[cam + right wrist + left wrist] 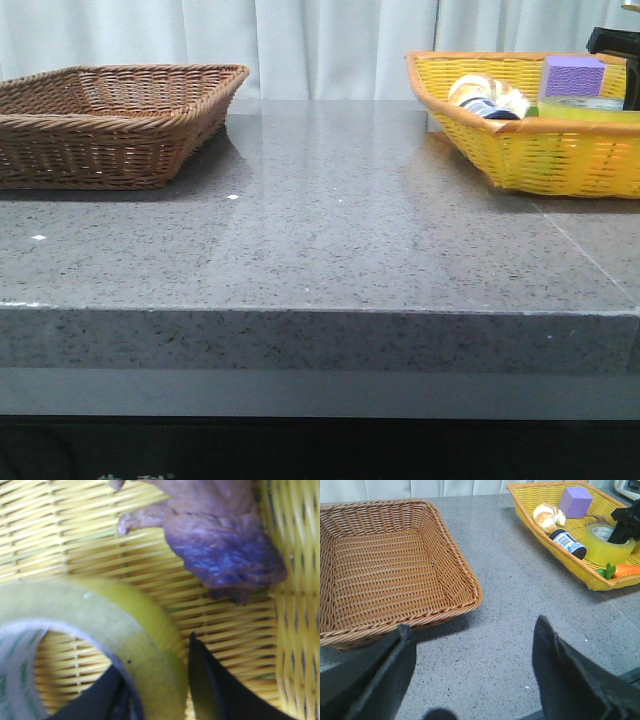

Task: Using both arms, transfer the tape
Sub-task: 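Close the right gripper inside the tape roll and lift it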

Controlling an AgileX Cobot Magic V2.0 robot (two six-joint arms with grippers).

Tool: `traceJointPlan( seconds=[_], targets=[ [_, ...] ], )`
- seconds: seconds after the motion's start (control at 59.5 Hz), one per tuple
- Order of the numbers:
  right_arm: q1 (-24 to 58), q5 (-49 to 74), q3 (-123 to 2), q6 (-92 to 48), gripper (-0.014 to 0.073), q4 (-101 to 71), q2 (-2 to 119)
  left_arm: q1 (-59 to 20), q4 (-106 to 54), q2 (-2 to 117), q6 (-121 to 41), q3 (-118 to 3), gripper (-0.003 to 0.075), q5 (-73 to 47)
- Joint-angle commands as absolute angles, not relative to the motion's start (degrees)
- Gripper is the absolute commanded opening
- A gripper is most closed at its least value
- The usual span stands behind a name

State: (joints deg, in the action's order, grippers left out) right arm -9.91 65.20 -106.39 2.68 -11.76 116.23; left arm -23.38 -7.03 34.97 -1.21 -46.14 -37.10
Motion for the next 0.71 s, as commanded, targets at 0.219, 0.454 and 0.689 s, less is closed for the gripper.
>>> traceJointPlan(
  seconds=[0.219,0.454,0.689],
  targets=[
    [-10.1,65.5,-108.3,2.6,0.0162,-13.1,108.7,-23.9,-8.0,35.5,-1.1,-48.0,0.0490,-33.6],
    [-7.6,66.4,-108.3,-1.2,0.0162,-13.1,100.2,-23.9,-8.0,35.5,-1.1,-48.0,0.0490,-33.6],
    [2.2,66.3,-108.3,-5.3,0.0162,-13.1,95.0,-23.9,-8.0,35.5,-1.1,-48.0,0.0490,-33.6]
  ],
)
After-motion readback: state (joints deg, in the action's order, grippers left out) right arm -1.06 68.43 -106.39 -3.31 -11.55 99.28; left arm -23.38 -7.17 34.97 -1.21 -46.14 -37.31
